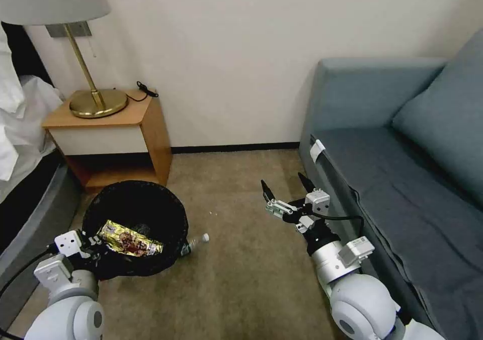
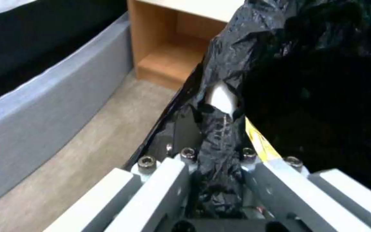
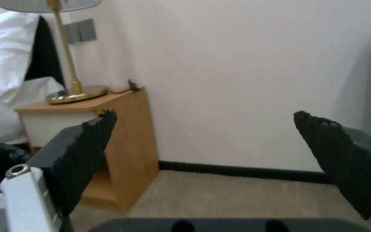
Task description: Pick up the trash bin, then pick up the garbage on the floor and place it into the trash bin.
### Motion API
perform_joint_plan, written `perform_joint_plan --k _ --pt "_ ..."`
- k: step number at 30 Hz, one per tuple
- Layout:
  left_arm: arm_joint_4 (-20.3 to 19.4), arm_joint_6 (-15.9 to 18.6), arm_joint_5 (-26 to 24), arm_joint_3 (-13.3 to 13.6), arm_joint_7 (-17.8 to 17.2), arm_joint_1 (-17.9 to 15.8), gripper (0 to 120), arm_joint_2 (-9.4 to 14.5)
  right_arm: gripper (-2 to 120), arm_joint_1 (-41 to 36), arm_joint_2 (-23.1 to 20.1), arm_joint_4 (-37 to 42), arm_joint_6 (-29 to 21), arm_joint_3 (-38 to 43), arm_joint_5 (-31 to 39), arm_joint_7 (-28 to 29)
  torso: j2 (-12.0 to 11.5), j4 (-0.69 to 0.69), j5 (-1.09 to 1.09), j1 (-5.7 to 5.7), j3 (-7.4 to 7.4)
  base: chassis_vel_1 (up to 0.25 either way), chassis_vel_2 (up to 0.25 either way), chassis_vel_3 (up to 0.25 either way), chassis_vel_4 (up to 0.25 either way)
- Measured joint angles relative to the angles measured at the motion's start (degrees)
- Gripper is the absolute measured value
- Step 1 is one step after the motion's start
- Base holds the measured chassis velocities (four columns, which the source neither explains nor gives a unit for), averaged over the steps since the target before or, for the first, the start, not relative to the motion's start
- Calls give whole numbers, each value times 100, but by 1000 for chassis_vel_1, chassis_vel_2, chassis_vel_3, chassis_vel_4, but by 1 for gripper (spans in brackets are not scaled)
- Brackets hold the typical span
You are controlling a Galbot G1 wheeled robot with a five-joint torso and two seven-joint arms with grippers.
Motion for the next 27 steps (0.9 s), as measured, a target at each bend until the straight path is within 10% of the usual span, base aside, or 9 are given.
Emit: perform_joint_plan --k 12,27 --pt "10 -63 2 5 14 18 1 0 100 1055 -124 -582 223 -623 221 -353 0 1 0 1 2 -184 192 179 -182" --pt "-75 -86 -24 -53 19 79 1 0 100 5479 375 -4356 357 -4649 948 -2014 0 2 1 1 1 7 -16 -15 8"
